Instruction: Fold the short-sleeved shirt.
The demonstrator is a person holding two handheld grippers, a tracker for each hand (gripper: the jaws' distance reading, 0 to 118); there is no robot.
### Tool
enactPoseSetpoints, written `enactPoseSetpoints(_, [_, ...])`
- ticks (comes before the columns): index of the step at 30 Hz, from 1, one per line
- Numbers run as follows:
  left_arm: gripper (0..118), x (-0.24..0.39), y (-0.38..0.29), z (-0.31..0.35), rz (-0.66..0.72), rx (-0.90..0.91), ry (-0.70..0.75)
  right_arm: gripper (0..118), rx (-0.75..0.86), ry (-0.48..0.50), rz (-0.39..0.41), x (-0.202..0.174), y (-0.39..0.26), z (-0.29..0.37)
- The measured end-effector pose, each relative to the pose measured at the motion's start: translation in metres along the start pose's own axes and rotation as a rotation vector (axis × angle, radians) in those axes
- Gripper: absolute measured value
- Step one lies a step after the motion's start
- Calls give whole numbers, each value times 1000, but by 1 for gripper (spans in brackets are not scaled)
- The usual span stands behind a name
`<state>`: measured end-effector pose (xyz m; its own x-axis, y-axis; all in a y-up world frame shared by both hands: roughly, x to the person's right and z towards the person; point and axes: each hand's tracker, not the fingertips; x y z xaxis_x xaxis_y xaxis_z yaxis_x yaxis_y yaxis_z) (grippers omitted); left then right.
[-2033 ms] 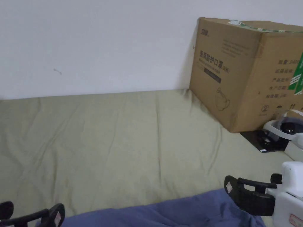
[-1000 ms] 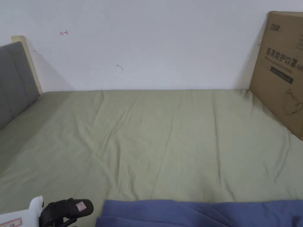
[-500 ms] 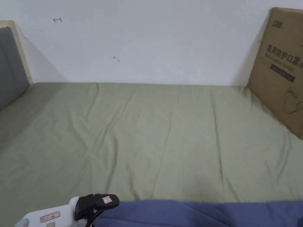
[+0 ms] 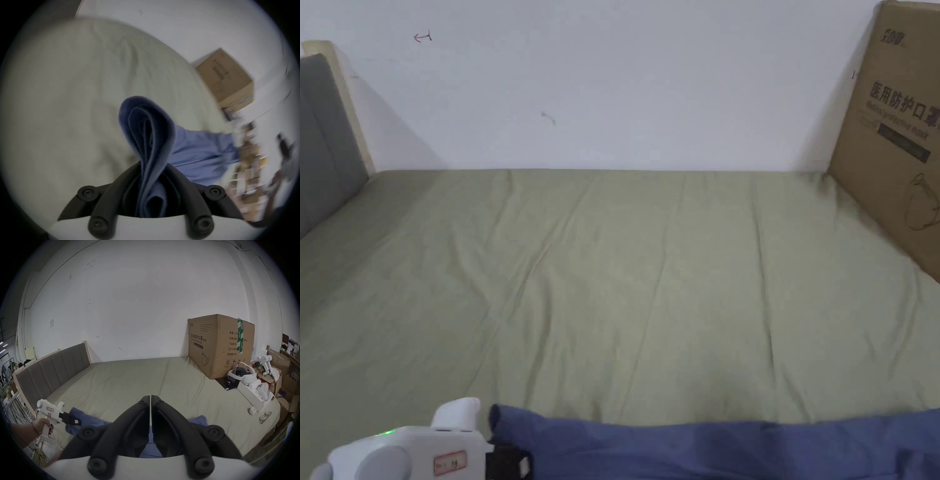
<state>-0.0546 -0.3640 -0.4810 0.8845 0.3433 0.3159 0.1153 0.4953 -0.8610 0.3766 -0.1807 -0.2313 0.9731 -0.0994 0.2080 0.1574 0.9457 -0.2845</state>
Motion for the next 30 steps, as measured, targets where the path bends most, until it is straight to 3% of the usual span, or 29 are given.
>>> enactPoseSetpoints(2, [4, 9, -3, 13, -183, -7, 305, 2, -3, 16, -6, 2, -4, 2])
enactPoseSetpoints(4, [4, 17, -10, 16, -298, -27, 475, 2, -9, 25, -10, 4, -8, 3])
enactPoseSetpoints(7, [4, 53, -8, 24, -285, -37, 367, 2, -15, 38, -25, 11, -15, 7])
enactPoseSetpoints(12, [7, 136, 7, 10, -127, -77, -98, 2, -21, 31, -85, 28, -20, 18])
enactPoseSetpoints(13, [17, 150, 18, -2, -121, -96, -194, 2, -22, 25, -98, 33, -22, 20])
enactPoseSetpoints(14, [41, 165, 20, -11, -100, -116, -259, 2, -24, 22, -111, 37, -23, 22])
enactPoseSetpoints(15, [88, 176, 21, -17, -101, -135, -303, 2, -29, 20, -123, 42, -23, 24])
enactPoseSetpoints(16, [117, 187, 20, -23, -96, -166, -357, 2, -32, 13, -136, 47, -24, 26])
enactPoseSetpoints(19, [110, 189, 30, -29, -72, -108, -439, 2, -41, -17, -170, 69, -28, 30])
enactPoseSetpoints(23, [112, 168, 36, -7, -18, -33, -369, 2, -48, -48, -195, 88, -33, 35])
enactPoseSetpoints(26, [108, 153, 32, 9, -83, -15, -250, 2, -54, -60, -211, 94, -37, 35])
enactPoseSetpoints(27, [89, 149, 33, 14, -118, 7, -207, 2, -55, -60, -220, 96, -38, 34])
enactPoseSetpoints(29, [19, 153, 21, 7, -157, 11, -134, 2, -52, -58, -237, 98, -39, 33])
enactPoseSetpoints(30, [1, 153, 17, 2, -139, -4, -120, 2, -53, -54, -241, 99, -41, 32])
